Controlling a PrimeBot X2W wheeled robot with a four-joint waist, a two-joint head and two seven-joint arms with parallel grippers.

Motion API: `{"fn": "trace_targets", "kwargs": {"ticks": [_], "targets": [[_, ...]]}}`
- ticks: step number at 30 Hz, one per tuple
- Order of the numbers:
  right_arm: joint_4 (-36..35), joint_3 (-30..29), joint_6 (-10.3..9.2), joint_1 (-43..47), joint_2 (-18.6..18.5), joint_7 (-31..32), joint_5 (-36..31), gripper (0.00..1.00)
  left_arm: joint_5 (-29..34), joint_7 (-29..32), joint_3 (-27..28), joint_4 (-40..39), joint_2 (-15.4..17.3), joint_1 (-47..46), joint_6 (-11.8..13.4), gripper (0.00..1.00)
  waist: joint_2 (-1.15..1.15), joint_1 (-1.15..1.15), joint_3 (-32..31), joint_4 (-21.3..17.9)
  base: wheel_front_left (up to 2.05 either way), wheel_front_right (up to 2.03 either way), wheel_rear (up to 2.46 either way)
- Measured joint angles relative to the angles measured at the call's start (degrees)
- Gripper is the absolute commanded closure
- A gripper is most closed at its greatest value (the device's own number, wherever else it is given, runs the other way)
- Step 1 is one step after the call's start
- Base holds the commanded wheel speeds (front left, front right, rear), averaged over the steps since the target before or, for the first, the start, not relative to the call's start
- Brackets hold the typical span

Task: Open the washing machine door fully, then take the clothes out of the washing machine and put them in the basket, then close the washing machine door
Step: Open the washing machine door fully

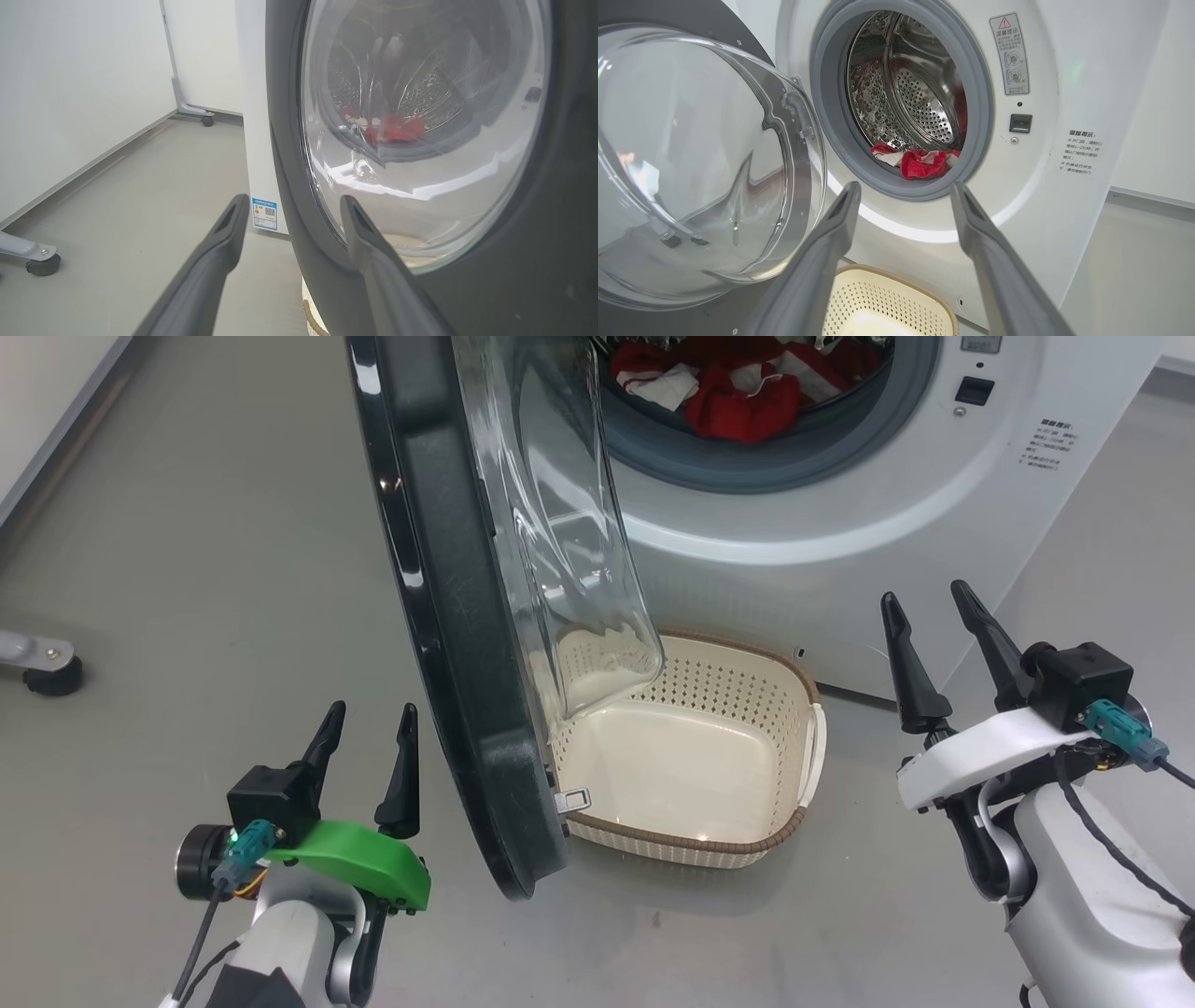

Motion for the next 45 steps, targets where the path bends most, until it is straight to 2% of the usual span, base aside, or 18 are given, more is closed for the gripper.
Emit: {"fn": "trace_targets", "kwargs": {"ticks": [6, 28, 38, 39, 40, 41, 42, 43, 45], "targets": [[-0.08, -0.51, -0.94, 0.47, 0.42, 0.00, -3.22, 0.00, 0.00, 0.00, -0.05, 0.24, 0.00, 0.00, 0.00, 0.00, 0.00, 0.00, -0.45, 0.02, 0.00, 0.00, 0.00], [0.01, -3.61, -0.93, 4.87, 3.71, 0.01, -7.08, 0.00, 0.00, 0.00, -0.30, 1.37, 0.01, 0.20, 0.00, 0.00, 0.00, 0.00, -2.18, 0.11, 0.00, 0.00, 0.00], [0.19, -5.01, -0.68, 5.97, 4.11, 0.01, -8.65, 0.00, 0.03, 0.00, -0.79, 1.44, 0.01, 0.27, 0.01, 0.00, 0.00, 0.00, -2.39, 0.36, 0.00, 0.00, 0.00], [0.21, -5.15, -0.43, 5.97, 4.16, 0.00, -8.71, 0.00, 0.12, 0.00, -0.79, 1.44, 0.01, 0.28, 0.01, 0.06, 0.00, 0.00, -2.40, 0.39, 0.00, 0.00, 0.00], [0.22, -5.27, -0.36, 5.97, 4.22, 0.00, -8.93, 0.00, 0.26, 0.00, -0.79, 1.44, 0.01, 0.29, 0.01, 0.06, 0.00, 0.00, -2.41, 0.42, 0.00, 0.00, 0.00], [0.24, -5.36, -0.34, 5.97, 4.28, 0.01, -9.11, 0.00, 0.36, 0.00, -0.81, 1.45, 0.01, 0.29, 0.01, 0.51, 0.00, 0.00, -2.42, 0.44, 0.00, 0.00, 0.00], [0.26, -5.44, -0.33, 5.97, 4.34, 0.00, -9.14, 0.00, 0.36, 0.00, -0.85, 1.47, 0.01, 0.30, 0.01, 0.87, 0.00, 0.00, -2.43, 0.47, 0.00, 0.00, 0.00], [0.30, -5.48, -0.32, 5.97, 4.41, 0.00, -9.16, 0.00, 0.36, 0.00, -0.87, 1.52, 0.01, 0.32, 0.01, 1.00, 0.00, 0.00, -2.45, 0.49, 0.00, 0.00, 0.00], [0.32, -5.60, -0.16, 5.98, 4.59, 0.01, -9.53, 0.00, 0.36, 0.00, -0.89, 1.56, 0.01, 0.36, 0.01, 1.00, 0.00, 0.00, -2.48, 0.54, 0.00, 0.00, 0.00]]}}
